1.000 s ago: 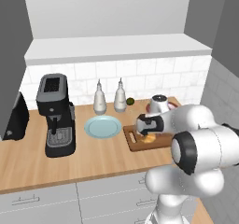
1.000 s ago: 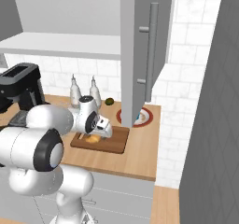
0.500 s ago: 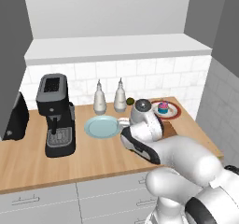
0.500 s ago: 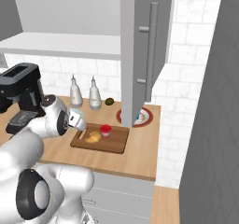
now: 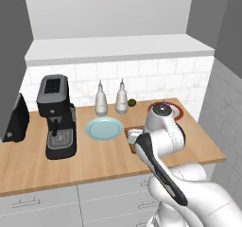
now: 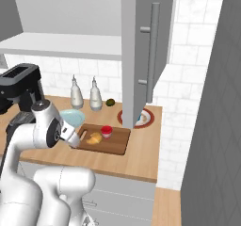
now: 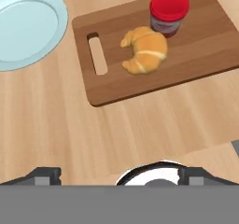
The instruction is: From the different types of pastries on the counter, select a croissant and place it on the cutting board. Then retrieve a jar of jam from the cabinet and place it alongside the croissant on the cutting board.
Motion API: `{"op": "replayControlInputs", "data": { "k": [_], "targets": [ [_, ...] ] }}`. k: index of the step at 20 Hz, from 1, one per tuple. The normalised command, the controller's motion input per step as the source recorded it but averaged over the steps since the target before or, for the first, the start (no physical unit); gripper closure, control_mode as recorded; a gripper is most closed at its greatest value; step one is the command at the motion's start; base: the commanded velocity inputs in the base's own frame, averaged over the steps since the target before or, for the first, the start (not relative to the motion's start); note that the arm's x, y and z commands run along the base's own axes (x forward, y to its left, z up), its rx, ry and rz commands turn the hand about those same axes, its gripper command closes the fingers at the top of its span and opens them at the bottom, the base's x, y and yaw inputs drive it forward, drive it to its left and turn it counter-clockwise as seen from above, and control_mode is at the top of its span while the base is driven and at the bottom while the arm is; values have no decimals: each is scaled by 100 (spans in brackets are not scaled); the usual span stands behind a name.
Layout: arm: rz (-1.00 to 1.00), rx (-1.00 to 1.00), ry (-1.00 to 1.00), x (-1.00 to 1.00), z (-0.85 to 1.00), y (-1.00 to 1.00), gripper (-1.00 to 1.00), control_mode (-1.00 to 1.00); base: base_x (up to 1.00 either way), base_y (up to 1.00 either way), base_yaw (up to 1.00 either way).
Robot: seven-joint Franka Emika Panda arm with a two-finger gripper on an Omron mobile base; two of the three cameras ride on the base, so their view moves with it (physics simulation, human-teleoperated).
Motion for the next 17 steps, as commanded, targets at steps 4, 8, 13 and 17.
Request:
{"op": "replayControlInputs", "data": {
  "k": [4, 8, 13, 17],
  "targets": [
    [0, 2, -1, -100, 1, -23, -100, -100, 0, 0, 0],
    [0, 0, -2, -100, -2, -16, -100, -100, 0, 0, 0],
    [3, 0, -19, -100, -6, -3, -100, -100, 0, 0, 0],
    [5, 0, -23, -100, -36, 0, -100, -100, 0, 0, 0]
  ]
}}
